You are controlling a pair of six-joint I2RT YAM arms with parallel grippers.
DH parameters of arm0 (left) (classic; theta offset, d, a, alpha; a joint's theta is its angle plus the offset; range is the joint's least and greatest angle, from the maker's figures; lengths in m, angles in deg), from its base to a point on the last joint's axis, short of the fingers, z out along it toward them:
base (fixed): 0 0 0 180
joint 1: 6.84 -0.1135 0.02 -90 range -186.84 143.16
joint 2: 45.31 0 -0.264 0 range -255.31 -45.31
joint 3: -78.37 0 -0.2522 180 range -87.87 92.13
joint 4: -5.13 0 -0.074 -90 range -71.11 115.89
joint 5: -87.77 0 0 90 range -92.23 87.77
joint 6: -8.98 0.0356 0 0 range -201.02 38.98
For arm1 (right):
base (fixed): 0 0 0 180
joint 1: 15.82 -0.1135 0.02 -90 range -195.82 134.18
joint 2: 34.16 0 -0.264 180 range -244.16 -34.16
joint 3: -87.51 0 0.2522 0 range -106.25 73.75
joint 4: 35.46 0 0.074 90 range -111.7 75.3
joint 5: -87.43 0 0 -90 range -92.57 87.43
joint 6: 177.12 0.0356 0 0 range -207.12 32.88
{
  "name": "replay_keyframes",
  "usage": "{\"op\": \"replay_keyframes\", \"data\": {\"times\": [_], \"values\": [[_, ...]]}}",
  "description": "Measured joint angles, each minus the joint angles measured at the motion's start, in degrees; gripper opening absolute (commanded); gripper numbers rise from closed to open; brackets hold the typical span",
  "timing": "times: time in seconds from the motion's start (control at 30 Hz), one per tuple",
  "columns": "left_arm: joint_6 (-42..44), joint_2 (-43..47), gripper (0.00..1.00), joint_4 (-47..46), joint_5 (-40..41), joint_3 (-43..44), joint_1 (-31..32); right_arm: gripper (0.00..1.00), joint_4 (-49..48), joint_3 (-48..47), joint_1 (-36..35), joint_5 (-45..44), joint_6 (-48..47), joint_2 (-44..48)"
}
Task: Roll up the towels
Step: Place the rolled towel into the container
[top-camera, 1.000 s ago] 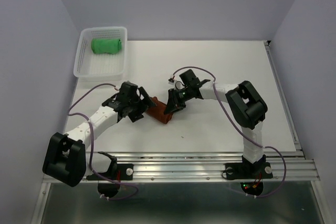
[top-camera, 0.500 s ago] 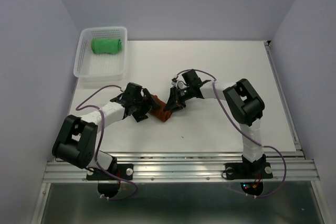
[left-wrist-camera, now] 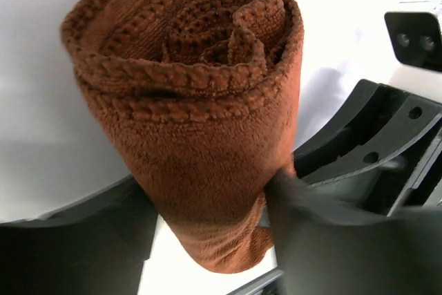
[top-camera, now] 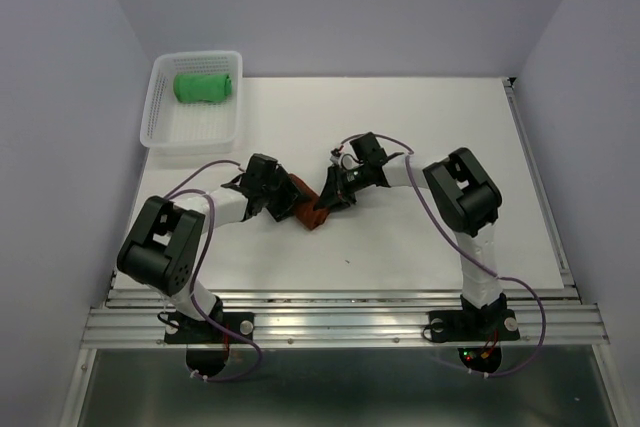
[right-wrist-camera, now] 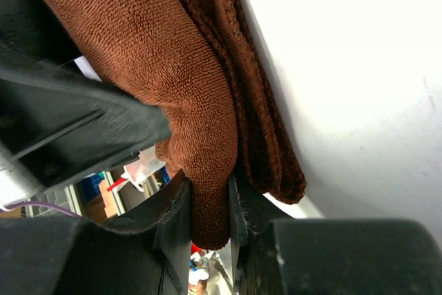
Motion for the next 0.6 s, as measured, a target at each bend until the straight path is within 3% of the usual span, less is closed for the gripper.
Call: {"op": "replay_keyframes", "data": {"times": [0.07, 0.1, 0.17, 0.2, 0.23, 0.33, 0.37, 0.6], "values": [[-0.33, -0.79, 0.48, -0.92, -0.15, 0.15, 0.0, 0.07, -0.02, -0.02, 0.02, 0.07, -0.02, -0.2], [-0.57, -1.22, 0.33, -1.44, -0.17, 0.15, 0.09, 0.08, -0.07, -0.02, 0.02, 0.15, -0.07, -0.37], [-1.09, -1.42, 0.22, -1.9, -0.22, 0.15, 0.09, 0.18, -0.11, -0.02, 0.04, 0.24, -0.24, -0.46], [-1.09, -1.42, 0.08, -2.19, -0.26, 0.15, 0.09, 0.24, -0.13, -0.02, 0.04, 0.22, -0.57, -0.46], [-1.05, -1.42, 0.02, -2.29, -0.24, 0.26, 0.11, 0.4, -0.2, -0.02, 0.04, 0.24, -0.83, -0.44], [-1.03, -1.49, 0.0, -2.1, -0.04, 0.61, 0.13, 0.6, -0.11, -0.02, 0.04, -0.11, -2.16, -0.09], [-1.01, -1.57, 0.0, -1.77, 0.02, 0.92, 0.17, 0.98, 0.11, 0.0, 0.04, -0.46, -3.32, 0.5], [-0.46, -1.05, 0.0, 1.88, 4.13, 4.0, 0.33, 1.0, 1.7, 0.83, 0.15, -4.66, -7.74, 12.2]]}}
